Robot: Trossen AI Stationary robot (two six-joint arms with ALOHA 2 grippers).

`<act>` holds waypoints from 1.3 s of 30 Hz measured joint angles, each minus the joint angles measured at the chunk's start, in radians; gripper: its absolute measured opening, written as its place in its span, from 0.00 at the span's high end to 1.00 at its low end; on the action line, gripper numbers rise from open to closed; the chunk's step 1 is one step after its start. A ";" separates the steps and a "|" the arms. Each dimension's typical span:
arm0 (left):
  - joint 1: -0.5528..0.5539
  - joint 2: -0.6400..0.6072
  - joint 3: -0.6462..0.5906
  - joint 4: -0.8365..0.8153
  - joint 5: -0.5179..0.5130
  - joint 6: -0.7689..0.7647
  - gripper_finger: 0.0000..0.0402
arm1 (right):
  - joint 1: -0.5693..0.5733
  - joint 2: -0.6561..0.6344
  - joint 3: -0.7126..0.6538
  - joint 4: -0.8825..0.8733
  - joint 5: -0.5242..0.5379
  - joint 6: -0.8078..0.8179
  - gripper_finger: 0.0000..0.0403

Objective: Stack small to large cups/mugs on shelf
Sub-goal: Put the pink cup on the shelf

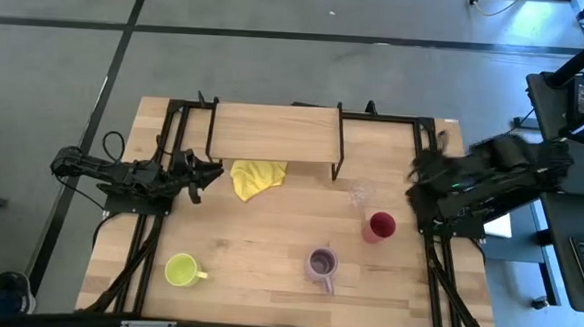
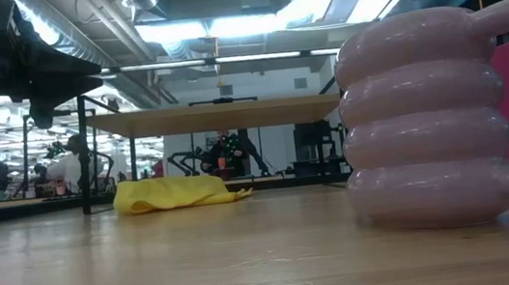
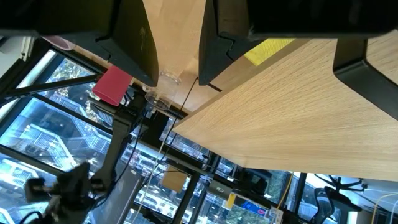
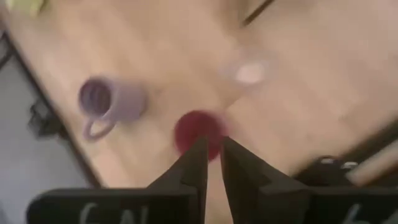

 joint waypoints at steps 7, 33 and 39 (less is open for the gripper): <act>0.000 0.000 0.000 0.001 0.000 0.000 0.73 | 0.023 0.048 -0.178 -0.001 -0.077 -0.062 0.74; 0.000 0.000 0.000 0.004 0.000 0.000 0.73 | 0.053 0.049 -0.583 0.394 -0.041 0.030 0.44; 0.000 0.000 0.000 0.004 0.000 0.000 0.73 | 0.050 0.049 -0.631 0.446 -0.022 0.031 0.49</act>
